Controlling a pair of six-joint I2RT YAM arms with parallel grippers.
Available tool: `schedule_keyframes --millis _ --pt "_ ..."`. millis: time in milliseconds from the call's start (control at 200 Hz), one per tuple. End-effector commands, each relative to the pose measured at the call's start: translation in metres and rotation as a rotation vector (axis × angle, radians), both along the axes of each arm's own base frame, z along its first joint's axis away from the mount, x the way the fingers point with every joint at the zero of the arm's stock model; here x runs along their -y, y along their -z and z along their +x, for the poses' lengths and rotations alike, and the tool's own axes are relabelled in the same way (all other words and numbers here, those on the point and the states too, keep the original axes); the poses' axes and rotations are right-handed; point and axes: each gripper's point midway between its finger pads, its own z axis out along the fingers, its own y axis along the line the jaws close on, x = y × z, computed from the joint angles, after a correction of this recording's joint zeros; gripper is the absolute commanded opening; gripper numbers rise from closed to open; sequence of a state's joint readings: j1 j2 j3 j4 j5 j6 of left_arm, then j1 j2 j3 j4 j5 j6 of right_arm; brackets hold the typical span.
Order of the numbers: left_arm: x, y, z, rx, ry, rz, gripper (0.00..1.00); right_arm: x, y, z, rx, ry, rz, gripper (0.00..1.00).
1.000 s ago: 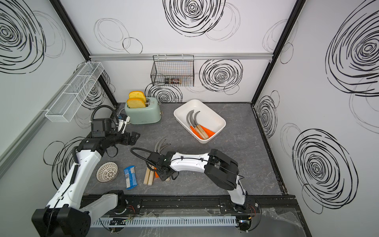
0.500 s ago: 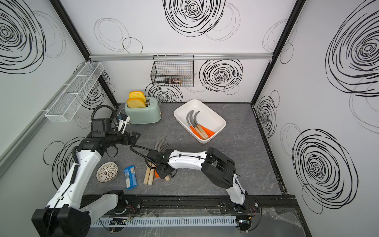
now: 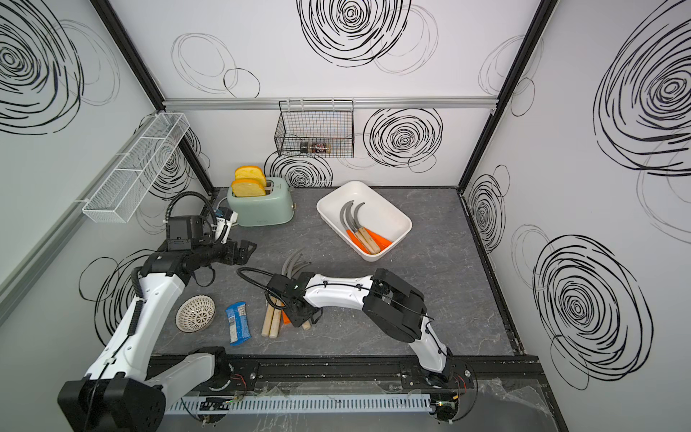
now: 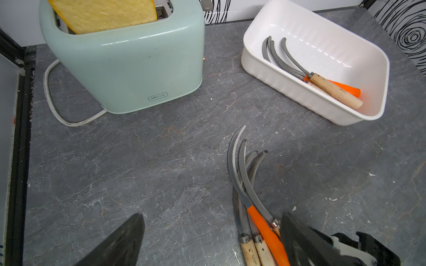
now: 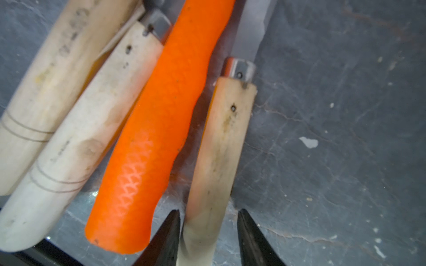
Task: Put small sickles into storage boxes
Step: Pick up the sickle at the center of the board.
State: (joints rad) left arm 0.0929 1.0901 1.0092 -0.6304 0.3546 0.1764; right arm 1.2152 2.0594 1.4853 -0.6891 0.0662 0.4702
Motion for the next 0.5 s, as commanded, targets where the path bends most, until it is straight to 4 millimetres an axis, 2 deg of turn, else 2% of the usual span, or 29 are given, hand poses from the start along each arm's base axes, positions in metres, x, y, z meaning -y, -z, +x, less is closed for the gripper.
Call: schedule_keyframes --millis 0,290,495 --pt "0.000 -0.016 0.003 0.053 0.017 0.004 0.96 0.004 0.005 0.002 -0.007 0.004 -0.043 0.44" --pt "0.001 -0.018 0.003 0.059 0.018 -0.002 0.96 0.009 0.014 0.002 -0.007 0.010 -0.080 0.40" --pt "0.001 -0.021 0.003 0.067 0.017 0.000 0.96 0.011 0.017 0.002 -0.005 0.015 -0.090 0.33"
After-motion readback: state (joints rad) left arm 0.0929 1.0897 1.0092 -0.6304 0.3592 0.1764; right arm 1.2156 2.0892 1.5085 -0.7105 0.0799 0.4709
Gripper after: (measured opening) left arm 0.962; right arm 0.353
